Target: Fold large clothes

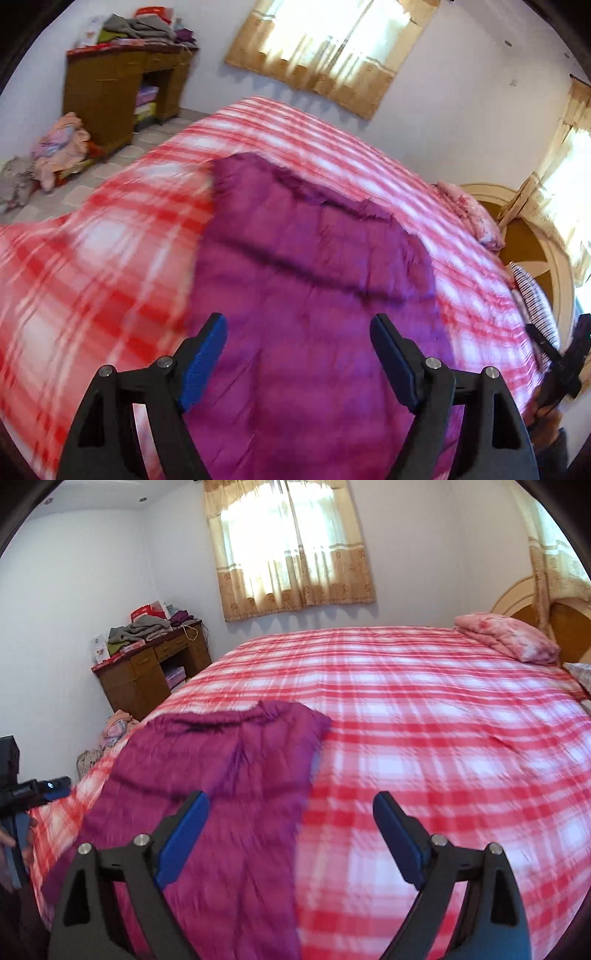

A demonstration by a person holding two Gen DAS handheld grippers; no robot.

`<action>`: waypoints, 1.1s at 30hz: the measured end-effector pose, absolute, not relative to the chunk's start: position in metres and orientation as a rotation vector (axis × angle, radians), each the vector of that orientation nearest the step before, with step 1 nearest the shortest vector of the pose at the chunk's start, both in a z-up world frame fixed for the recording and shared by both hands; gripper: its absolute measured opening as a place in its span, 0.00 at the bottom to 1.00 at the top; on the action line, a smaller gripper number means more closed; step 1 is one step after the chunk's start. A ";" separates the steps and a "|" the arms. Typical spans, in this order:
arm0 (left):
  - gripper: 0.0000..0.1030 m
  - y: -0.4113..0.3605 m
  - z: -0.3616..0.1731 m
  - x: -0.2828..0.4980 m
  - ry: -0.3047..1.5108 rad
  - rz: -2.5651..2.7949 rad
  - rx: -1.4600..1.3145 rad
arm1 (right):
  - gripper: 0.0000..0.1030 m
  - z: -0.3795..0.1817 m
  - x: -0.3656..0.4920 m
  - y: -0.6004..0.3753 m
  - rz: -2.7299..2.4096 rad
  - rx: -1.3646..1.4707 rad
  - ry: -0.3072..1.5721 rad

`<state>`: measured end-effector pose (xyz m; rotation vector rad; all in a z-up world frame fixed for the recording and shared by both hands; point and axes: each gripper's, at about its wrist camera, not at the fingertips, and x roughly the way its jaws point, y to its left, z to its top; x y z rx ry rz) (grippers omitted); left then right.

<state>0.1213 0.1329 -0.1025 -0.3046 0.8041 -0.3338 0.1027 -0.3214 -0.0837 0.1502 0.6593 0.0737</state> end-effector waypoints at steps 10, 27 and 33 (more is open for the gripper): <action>0.78 0.168 -0.143 0.035 0.864 -0.195 -0.268 | 0.83 -0.085 0.006 -0.326 0.193 0.113 0.744; 0.77 0.157 -0.173 0.020 0.894 -0.205 -0.181 | 0.67 -0.174 0.013 -0.296 0.165 0.045 0.943; 0.77 0.161 -0.173 0.018 0.882 -0.225 -0.204 | 0.67 -0.197 0.011 -0.299 0.189 0.129 1.012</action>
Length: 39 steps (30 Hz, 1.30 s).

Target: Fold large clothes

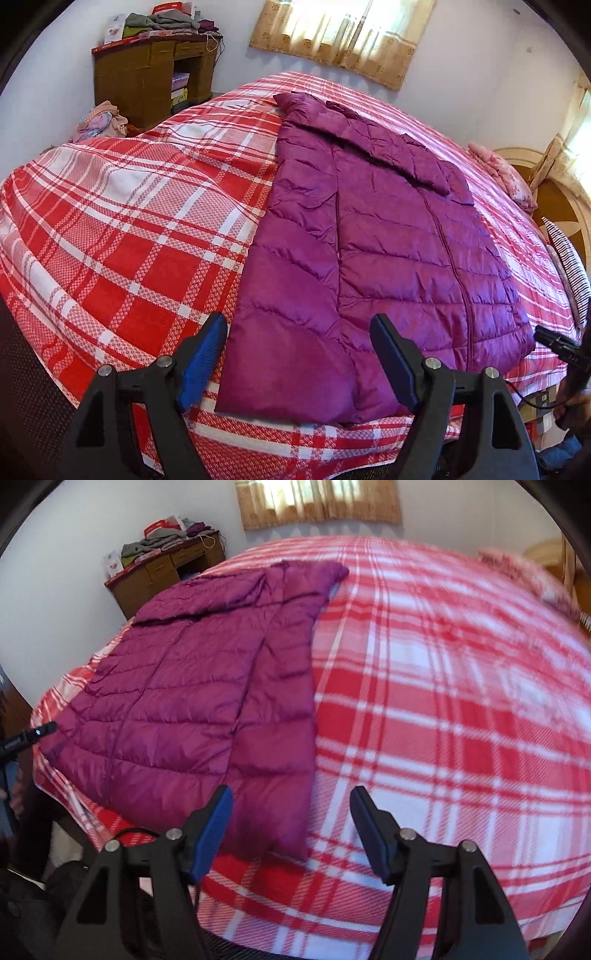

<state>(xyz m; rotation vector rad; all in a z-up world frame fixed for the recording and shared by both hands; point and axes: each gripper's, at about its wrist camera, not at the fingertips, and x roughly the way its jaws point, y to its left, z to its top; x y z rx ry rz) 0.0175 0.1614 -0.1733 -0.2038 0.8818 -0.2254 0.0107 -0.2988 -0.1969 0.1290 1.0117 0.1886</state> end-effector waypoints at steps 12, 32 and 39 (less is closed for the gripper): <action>0.11 0.174 -0.176 0.013 0.879 -0.262 -0.305 | 0.15 -0.216 0.014 -0.279 0.309 0.211 1.044; 0.05 0.165 -0.052 -0.044 0.540 -0.663 -0.505 | 0.10 -0.081 -0.032 -0.309 0.378 0.350 0.652; 0.05 0.180 0.023 -0.061 0.318 -0.703 -0.499 | 0.10 0.000 -0.061 -0.333 0.337 0.349 0.413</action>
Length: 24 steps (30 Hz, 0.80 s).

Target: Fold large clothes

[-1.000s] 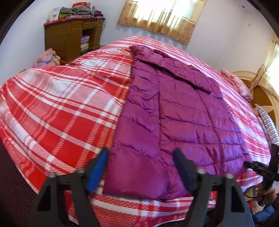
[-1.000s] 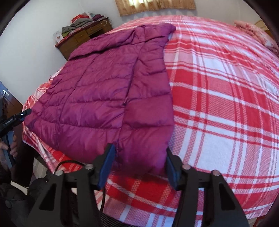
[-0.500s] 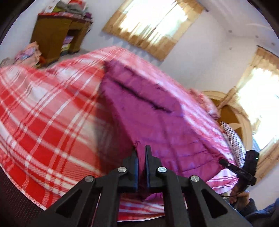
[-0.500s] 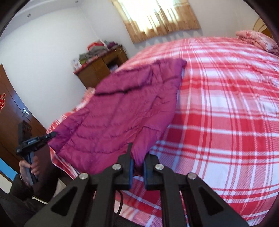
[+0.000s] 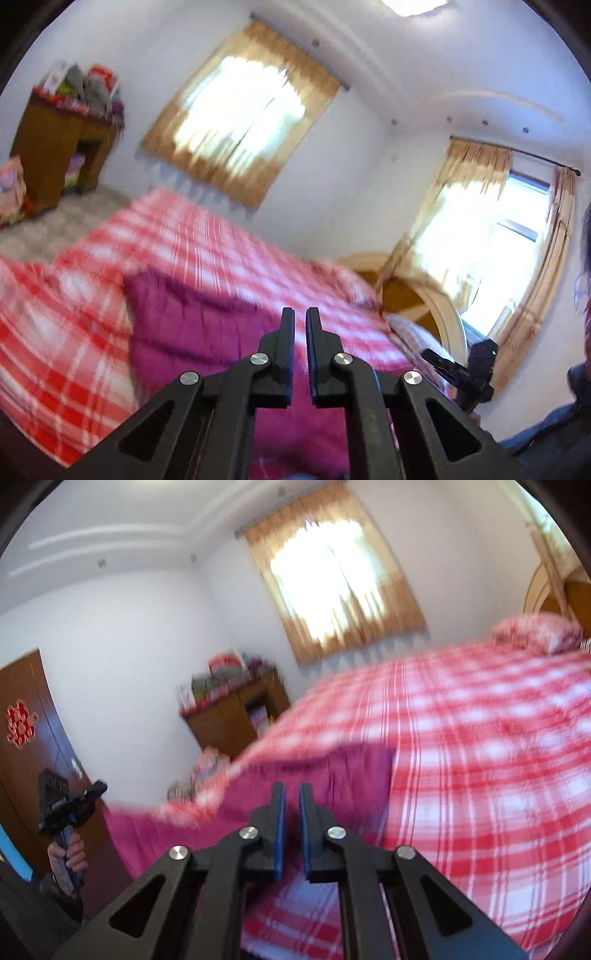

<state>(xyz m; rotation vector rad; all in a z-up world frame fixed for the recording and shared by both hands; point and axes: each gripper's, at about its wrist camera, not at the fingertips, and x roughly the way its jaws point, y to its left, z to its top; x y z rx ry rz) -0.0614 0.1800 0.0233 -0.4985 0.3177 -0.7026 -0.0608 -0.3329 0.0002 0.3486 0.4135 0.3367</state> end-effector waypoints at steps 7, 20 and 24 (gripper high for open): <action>0.05 0.171 0.008 -0.002 0.468 -0.448 -0.360 | 0.14 0.018 -0.004 -0.328 0.249 0.292 0.402; 0.06 0.155 -0.137 0.005 0.950 -0.455 -0.445 | 0.94 -0.096 -0.015 -0.358 0.218 0.329 0.767; 0.13 0.147 -0.133 -0.011 0.941 -0.486 -0.460 | 0.93 -0.085 -0.046 -0.373 0.248 0.313 0.755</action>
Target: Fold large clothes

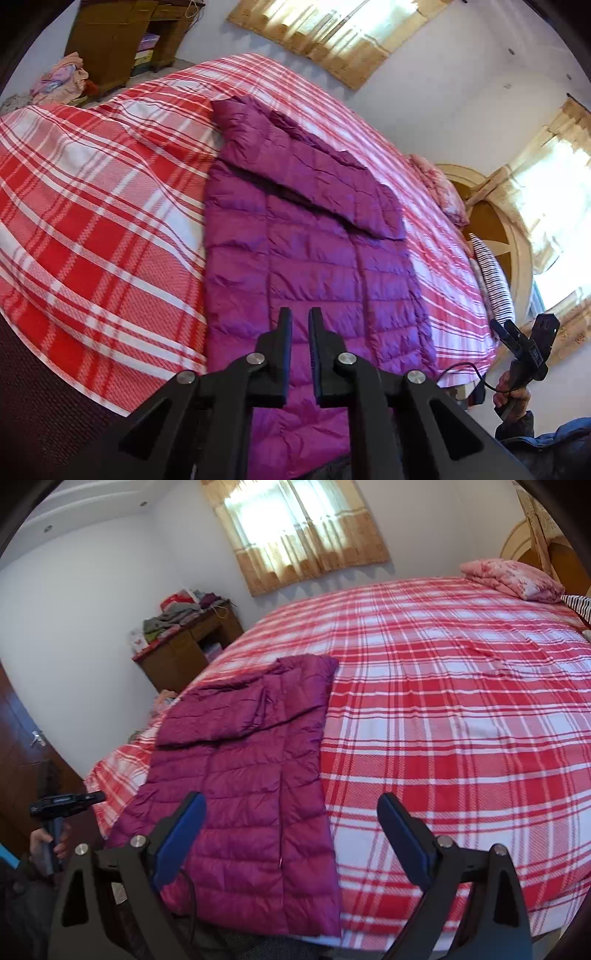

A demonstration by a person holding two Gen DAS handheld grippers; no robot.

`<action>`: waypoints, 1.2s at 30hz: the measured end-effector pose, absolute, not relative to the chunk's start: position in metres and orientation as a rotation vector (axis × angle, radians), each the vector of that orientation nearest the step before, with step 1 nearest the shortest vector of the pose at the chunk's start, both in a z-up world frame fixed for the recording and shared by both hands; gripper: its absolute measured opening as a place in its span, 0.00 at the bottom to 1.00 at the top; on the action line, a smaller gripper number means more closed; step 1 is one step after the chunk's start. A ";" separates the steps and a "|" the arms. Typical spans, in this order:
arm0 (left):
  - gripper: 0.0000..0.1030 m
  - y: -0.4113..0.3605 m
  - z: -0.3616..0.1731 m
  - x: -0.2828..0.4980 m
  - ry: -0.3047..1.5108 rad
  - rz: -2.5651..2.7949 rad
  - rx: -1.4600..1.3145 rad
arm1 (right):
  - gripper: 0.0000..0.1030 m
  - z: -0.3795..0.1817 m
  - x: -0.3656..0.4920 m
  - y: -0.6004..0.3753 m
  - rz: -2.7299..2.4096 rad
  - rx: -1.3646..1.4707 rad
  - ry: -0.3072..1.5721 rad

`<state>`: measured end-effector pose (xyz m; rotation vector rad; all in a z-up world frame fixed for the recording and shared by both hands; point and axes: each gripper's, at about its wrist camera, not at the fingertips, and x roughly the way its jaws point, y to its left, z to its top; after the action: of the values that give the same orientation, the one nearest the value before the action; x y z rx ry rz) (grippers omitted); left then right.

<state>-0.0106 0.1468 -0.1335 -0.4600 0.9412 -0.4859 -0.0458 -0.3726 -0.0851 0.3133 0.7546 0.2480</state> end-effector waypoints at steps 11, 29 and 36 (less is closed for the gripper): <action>0.72 0.158 -0.144 -0.064 0.973 -0.423 -0.457 | 0.84 -0.159 -0.065 -0.375 0.292 0.306 0.979; 0.72 0.137 -0.197 -0.074 1.139 -0.386 -0.311 | 0.53 -0.237 -0.040 -0.336 0.429 0.384 1.124; 0.15 0.134 -0.194 -0.073 1.065 -0.442 -0.364 | 0.14 -0.234 -0.043 -0.335 0.465 0.389 1.117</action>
<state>-0.0730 0.1336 -0.1944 -0.3643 1.0648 -0.4417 -0.0430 -0.3350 -0.2344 0.3888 1.1167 0.4654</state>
